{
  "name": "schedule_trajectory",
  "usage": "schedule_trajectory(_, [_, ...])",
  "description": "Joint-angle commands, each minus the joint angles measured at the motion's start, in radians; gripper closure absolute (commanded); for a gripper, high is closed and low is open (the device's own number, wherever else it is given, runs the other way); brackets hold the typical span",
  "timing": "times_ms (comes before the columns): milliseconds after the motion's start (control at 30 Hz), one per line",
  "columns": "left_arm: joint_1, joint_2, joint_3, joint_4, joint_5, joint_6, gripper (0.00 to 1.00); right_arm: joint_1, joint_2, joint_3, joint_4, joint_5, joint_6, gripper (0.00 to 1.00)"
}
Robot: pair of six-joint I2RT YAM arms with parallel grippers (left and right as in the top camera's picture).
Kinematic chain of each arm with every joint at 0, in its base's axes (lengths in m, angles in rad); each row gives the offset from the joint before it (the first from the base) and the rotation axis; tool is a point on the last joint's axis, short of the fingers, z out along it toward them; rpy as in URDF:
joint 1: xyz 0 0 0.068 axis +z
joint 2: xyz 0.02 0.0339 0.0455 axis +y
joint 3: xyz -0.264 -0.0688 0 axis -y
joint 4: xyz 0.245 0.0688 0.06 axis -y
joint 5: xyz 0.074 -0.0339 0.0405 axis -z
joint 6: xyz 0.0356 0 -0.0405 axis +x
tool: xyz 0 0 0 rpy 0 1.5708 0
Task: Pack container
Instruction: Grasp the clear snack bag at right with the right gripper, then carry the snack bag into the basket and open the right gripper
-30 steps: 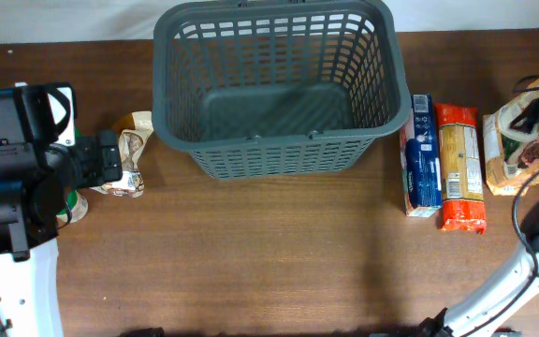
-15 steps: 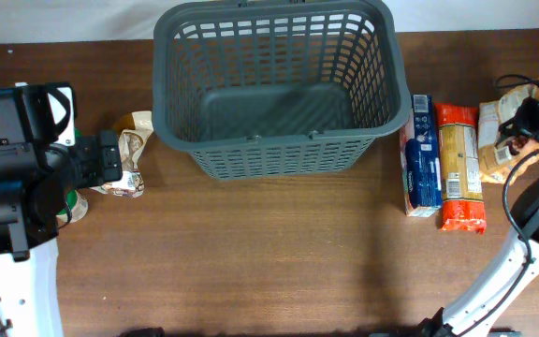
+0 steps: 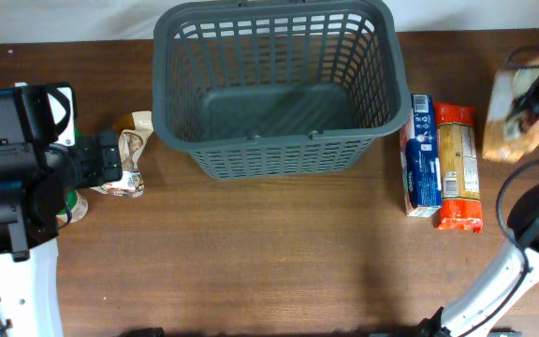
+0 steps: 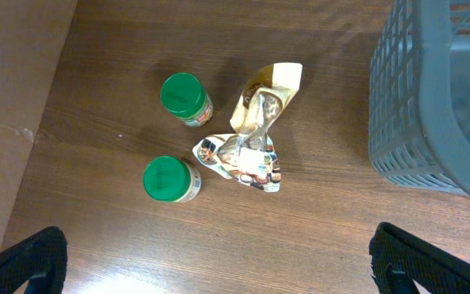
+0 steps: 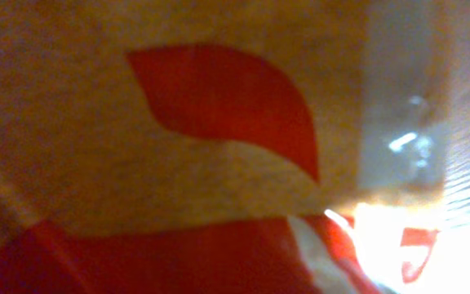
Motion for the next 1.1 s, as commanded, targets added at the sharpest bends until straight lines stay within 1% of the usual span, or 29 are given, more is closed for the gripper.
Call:
schedule_trajectory(0, [-0.003, 0.002, 0.008, 0.002, -0.011, -0.007, 0.01, 0.061, -0.301, 0.151, 0.017, -0.045, 0.005, 0.96])
schedule_trajectory(133, [-0.003, 0.003, 0.008, 0.002, -0.011, -0.007, 0.01, 0.164, -0.429, 0.187, 0.018, -0.045, 0.001, 0.96])
schedule_trajectory(233, [-0.003, 0.003, 0.008, 0.002, -0.011, -0.007, 0.01, 0.292, -0.508, 0.193, 0.022, -0.044, -0.01, 0.96])
schedule_trajectory(400, [-0.003, 0.003, 0.008, 0.002, -0.011, -0.007, 0.01, 0.514, -0.546, 0.193, 0.059, -0.043, 0.006, 0.96])
schedule_trajectory(467, [-0.003, 0.003, 0.008, 0.002, -0.011, -0.007, 0.01, 0.595, -0.532, 0.188, 0.089, -0.032, 0.074, 0.96])
schedule_trajectory(500, [-0.003, 0.003, 0.008, 0.002, -0.011, -0.007, 0.01, 0.663, -0.51, 0.185, 0.114, 0.028, 0.161, 0.96])
schedule_trajectory(567, [-0.003, 0.003, 0.008, 0.002, -0.011, -0.007, 0.01, 0.73, -0.476, 0.184, 0.13, 0.145, 0.272, 0.96])
schedule_trajectory(667, [-0.003, 0.003, 0.008, 0.002, -0.011, -0.007, 0.01, 0.8, -0.421, 0.184, 0.134, 0.274, 0.373, 0.96])
schedule_trajectory(800, [-0.003, 0.003, 0.008, 0.002, -0.011, -0.007, 0.01, 0.871, -0.316, 0.184, 0.117, 0.298, 0.431, 0.96])
schedule_trajectory(967, [-0.003, 0.003, 0.008, 0.002, -0.011, -0.007, 0.01, 0.924, -0.209, 0.181, 0.07, 0.301, 0.442, 0.96])
schedule_trajectory(1067, [-0.003, 0.003, 0.008, 0.002, -0.011, -0.007, 0.01, 0.938, -0.182, 0.181, 0.012, 0.351, 0.511, 0.96])
